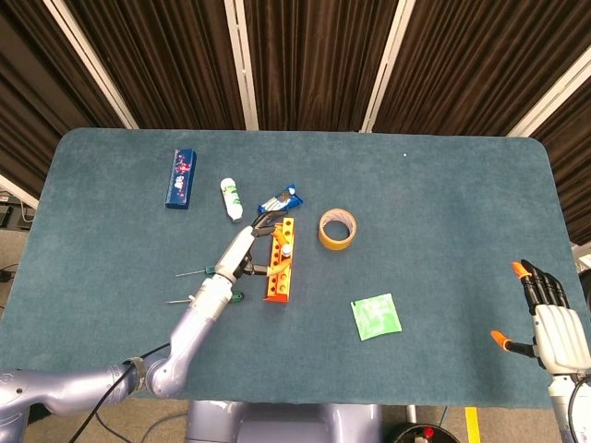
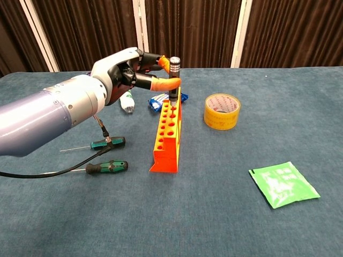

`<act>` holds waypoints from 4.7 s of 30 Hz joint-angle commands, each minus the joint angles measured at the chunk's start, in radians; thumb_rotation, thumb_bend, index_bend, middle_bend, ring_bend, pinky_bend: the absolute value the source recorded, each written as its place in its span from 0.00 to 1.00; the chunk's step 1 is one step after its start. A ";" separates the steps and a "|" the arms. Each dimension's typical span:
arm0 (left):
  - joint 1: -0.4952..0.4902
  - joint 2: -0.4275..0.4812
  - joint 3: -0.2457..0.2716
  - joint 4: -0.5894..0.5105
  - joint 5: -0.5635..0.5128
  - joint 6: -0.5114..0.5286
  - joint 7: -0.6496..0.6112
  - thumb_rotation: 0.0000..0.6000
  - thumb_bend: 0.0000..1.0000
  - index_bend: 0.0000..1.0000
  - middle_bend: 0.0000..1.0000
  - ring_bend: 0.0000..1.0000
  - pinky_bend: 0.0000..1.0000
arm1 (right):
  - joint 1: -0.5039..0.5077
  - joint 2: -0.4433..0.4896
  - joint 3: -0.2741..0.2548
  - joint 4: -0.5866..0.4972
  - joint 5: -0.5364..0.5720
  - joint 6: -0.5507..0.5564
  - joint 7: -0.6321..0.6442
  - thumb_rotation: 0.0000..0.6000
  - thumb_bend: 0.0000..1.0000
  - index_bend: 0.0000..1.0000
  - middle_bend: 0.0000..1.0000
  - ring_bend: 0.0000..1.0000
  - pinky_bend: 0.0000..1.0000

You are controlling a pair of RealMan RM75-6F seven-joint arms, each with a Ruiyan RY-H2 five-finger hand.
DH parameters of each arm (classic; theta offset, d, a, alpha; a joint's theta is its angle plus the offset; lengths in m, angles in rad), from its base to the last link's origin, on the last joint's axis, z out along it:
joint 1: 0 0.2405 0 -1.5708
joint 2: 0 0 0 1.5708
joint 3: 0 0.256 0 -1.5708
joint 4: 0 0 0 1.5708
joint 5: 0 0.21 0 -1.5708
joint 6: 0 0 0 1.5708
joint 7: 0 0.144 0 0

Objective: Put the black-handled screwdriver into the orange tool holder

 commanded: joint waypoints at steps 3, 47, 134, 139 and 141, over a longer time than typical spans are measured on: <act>0.002 -0.005 0.007 0.016 0.019 -0.004 -0.008 1.00 0.48 0.63 0.10 0.00 0.02 | 0.001 0.001 0.000 0.000 0.002 -0.003 0.001 1.00 0.03 0.01 0.00 0.00 0.00; -0.009 -0.045 0.015 0.109 0.045 -0.049 -0.014 1.00 0.48 0.63 0.10 0.00 0.02 | 0.003 0.002 0.003 -0.002 0.005 -0.006 0.004 1.00 0.03 0.01 0.00 0.00 0.00; 0.192 0.409 0.135 -0.224 0.234 0.220 0.406 1.00 0.10 0.17 0.00 0.00 0.00 | -0.005 -0.003 0.003 -0.008 0.009 0.009 -0.034 1.00 0.03 0.01 0.00 0.00 0.00; 0.298 0.565 0.227 -0.322 0.255 0.312 0.587 1.00 0.10 0.14 0.00 0.00 0.00 | -0.005 -0.006 0.006 -0.013 0.021 0.009 -0.063 1.00 0.03 0.01 0.00 0.00 0.00; 0.336 0.599 0.259 -0.350 0.270 0.350 0.625 1.00 0.10 0.14 0.00 0.00 0.00 | -0.005 -0.007 0.007 -0.017 0.025 0.008 -0.071 1.00 0.03 0.01 0.00 0.00 0.00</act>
